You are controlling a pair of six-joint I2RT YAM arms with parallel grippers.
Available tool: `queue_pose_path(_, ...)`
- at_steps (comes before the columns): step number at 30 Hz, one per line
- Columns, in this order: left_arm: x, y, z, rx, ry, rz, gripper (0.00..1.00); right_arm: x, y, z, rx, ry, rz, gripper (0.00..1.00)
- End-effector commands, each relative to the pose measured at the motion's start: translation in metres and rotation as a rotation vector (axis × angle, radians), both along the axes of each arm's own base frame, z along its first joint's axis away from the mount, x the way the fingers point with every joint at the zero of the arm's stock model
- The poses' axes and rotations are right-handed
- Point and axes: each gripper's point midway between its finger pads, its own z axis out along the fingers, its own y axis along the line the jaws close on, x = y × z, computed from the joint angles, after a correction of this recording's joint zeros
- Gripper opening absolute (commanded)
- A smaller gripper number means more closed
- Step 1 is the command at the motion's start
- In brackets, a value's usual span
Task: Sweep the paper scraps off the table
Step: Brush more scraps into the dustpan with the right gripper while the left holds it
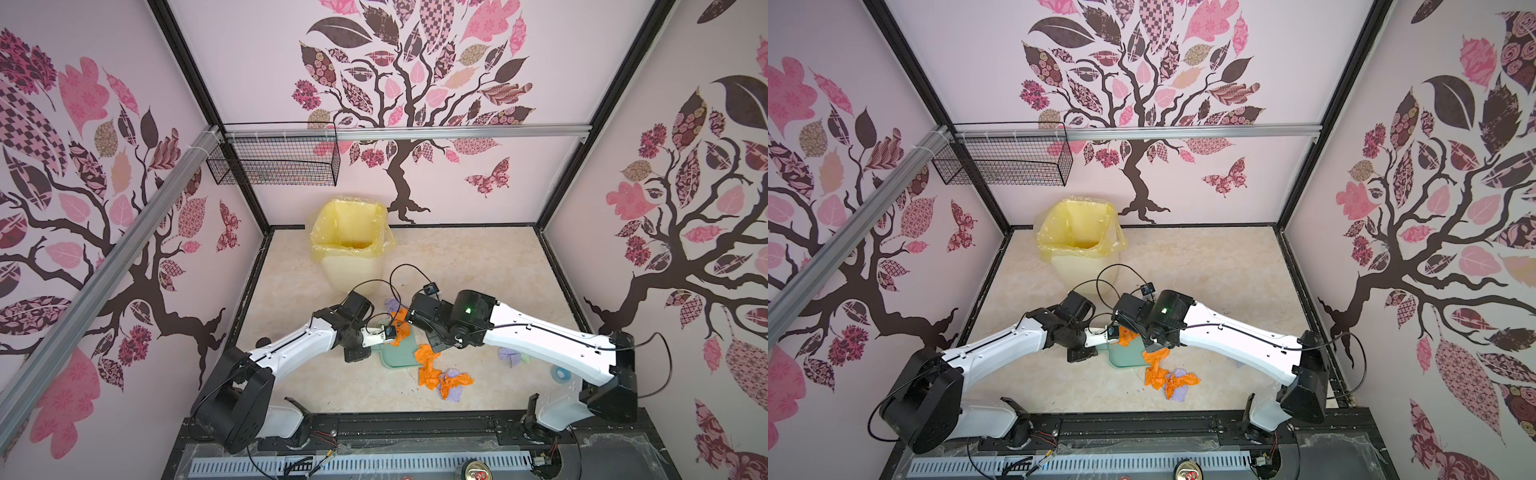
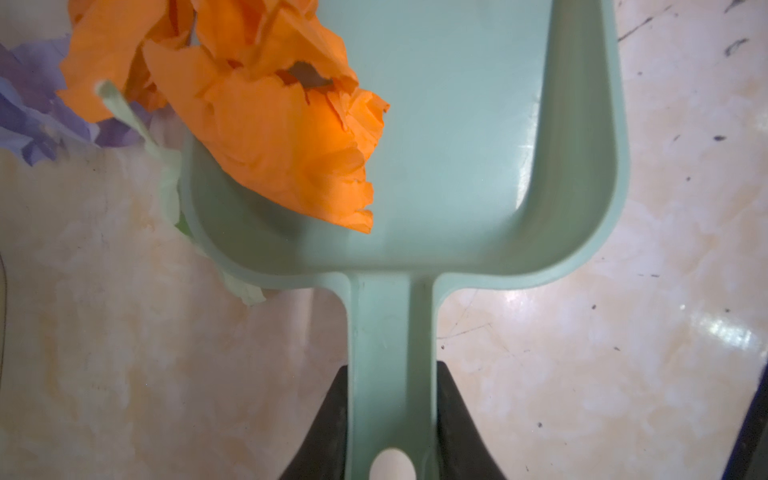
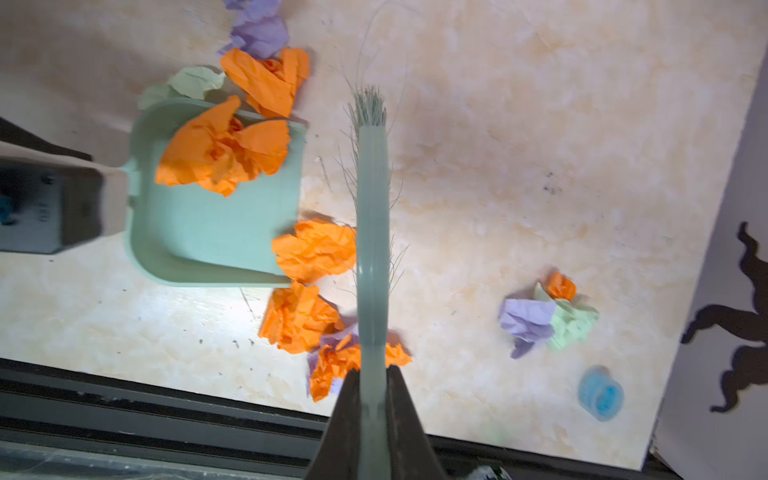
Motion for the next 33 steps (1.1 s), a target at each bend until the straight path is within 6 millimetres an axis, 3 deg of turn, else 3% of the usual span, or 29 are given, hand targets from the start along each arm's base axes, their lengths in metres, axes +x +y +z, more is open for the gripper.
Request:
queue_pose_path(1, -0.011, 0.016, -0.007, 0.047, -0.027, -0.031, 0.00, -0.012, -0.042, 0.006, -0.093, -0.011, -0.076, 0.00)
queue_pose_path(8, -0.026, 0.044, -0.008, 0.087, -0.026, -0.070, 0.00, -0.038, -0.075, -0.020, -0.161, 0.081, -0.142, 0.00)
queue_pose_path(15, -0.046, 0.057, -0.007, 0.087, -0.008, -0.118, 0.00, -0.060, -0.088, -0.040, -0.165, 0.178, -0.185, 0.00)
queue_pose_path(21, -0.063, 0.056, -0.001, 0.057, 0.029, -0.159, 0.00, -0.074, -0.087, -0.050, -0.161, 0.241, -0.214, 0.00)
queue_pose_path(33, -0.058, 0.045, -0.003, 0.011, 0.053, -0.152, 0.00, -0.091, -0.057, -0.067, -0.116, 0.330, -0.237, 0.00)
